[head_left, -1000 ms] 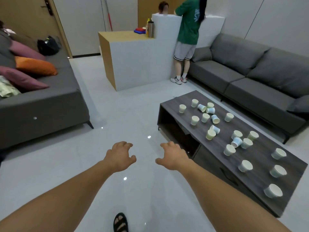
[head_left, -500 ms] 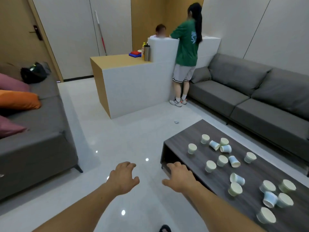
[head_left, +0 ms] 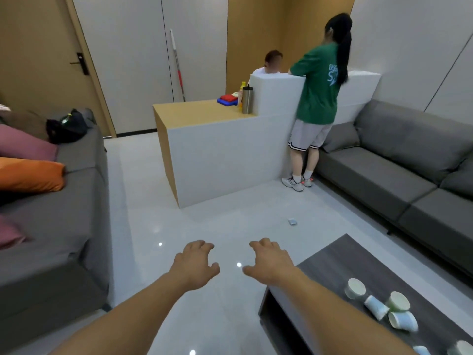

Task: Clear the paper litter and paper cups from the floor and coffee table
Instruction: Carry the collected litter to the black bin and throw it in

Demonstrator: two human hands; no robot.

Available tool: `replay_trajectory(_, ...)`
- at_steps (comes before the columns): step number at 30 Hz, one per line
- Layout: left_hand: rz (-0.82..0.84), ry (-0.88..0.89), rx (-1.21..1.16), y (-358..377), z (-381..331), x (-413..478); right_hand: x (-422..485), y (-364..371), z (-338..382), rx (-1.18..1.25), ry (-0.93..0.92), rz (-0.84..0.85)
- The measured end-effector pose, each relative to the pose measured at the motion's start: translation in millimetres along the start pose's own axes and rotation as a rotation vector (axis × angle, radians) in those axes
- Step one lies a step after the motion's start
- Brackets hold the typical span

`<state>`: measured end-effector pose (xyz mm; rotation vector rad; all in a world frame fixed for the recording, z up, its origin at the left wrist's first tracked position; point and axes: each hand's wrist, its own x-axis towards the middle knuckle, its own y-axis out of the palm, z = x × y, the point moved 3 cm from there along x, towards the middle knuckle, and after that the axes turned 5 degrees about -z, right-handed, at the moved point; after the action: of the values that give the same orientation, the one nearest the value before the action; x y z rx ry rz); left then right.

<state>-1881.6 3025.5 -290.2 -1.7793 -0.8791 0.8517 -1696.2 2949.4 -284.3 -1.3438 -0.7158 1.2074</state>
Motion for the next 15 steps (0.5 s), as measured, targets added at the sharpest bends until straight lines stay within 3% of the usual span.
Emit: replay_trajectory(15,0.031,0.183,0.036,-86,13,370,305,-81,-29,0.098,0.210,-0.019)
